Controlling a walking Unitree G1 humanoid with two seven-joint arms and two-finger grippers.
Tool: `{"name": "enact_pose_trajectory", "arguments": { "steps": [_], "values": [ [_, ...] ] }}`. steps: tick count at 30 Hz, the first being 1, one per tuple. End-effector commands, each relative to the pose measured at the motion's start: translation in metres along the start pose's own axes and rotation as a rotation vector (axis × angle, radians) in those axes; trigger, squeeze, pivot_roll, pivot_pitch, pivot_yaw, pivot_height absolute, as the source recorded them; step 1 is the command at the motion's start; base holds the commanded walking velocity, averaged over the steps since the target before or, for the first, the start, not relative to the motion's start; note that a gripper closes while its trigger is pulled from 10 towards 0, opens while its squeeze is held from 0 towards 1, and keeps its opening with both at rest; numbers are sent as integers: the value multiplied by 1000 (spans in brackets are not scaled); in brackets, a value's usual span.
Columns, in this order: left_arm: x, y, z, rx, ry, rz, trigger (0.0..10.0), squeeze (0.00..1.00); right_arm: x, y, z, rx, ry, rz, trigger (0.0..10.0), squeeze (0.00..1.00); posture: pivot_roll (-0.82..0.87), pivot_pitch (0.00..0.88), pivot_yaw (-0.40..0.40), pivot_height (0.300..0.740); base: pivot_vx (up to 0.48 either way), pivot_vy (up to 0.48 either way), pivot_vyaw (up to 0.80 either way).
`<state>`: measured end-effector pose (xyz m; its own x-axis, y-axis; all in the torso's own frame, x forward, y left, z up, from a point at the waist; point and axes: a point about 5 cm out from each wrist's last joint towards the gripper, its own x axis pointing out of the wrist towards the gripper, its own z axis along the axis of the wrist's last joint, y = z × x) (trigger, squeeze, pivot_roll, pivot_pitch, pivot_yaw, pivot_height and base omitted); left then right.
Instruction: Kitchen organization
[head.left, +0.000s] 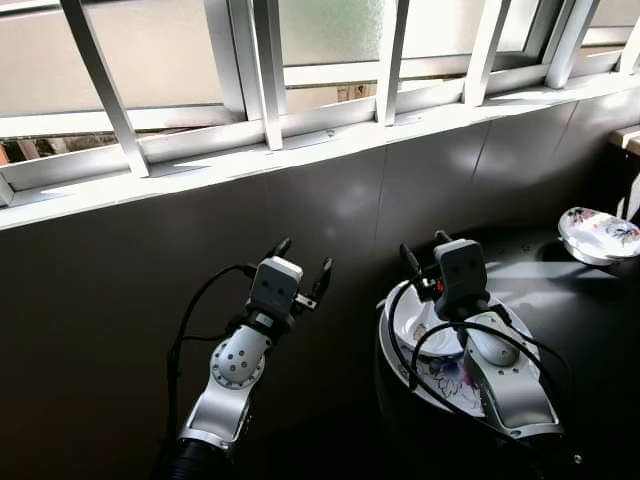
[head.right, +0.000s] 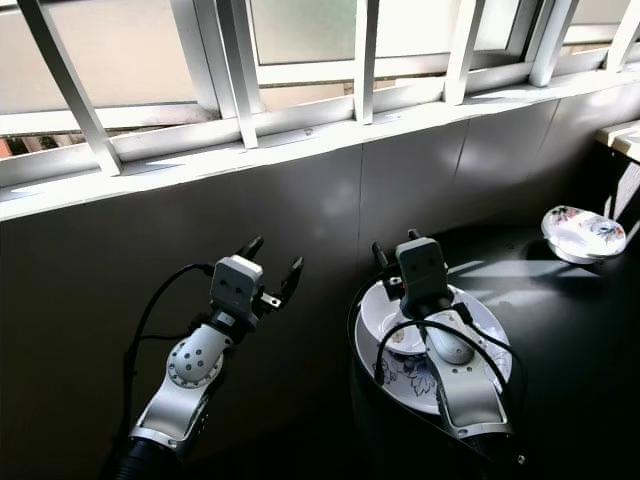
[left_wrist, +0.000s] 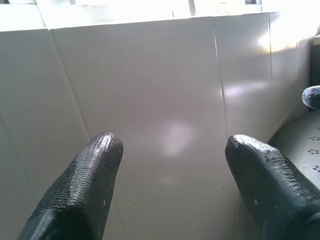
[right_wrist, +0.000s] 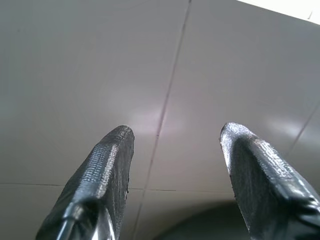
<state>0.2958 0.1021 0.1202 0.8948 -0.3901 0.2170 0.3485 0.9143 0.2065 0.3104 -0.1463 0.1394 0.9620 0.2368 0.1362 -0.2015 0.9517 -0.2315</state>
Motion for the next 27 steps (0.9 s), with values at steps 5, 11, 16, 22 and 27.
{"name": "enact_pose_trajectory", "arguments": {
  "steps": [5,11,16,22,27],
  "values": [
    [0,-1,0,-3,0,-8,10000,0,-3,1,-3,30,40,-24,10000,0,22,0,31,740,0,0,0],
    [0,-2,-1,-1,2,-12,10000,0,-2,-3,-7,99,136,-118,10000,0,23,0,29,740,0,0,0],
    [-1,-2,-3,1,9,-14,10000,0,-1,-4,-9,130,209,-148,10000,0,23,0,27,740,0,0,0],
    [-1,-2,-4,1,13,-15,10000,0,-6,-12,-21,191,393,-246,10000,0,25,0,24,740,0,0,0],
    [-1,-3,-5,2,19,-19,10000,0,-11,-11,-25,180,464,-251,10000,0,23,0,24,740,0,0,0]
  ]
}}
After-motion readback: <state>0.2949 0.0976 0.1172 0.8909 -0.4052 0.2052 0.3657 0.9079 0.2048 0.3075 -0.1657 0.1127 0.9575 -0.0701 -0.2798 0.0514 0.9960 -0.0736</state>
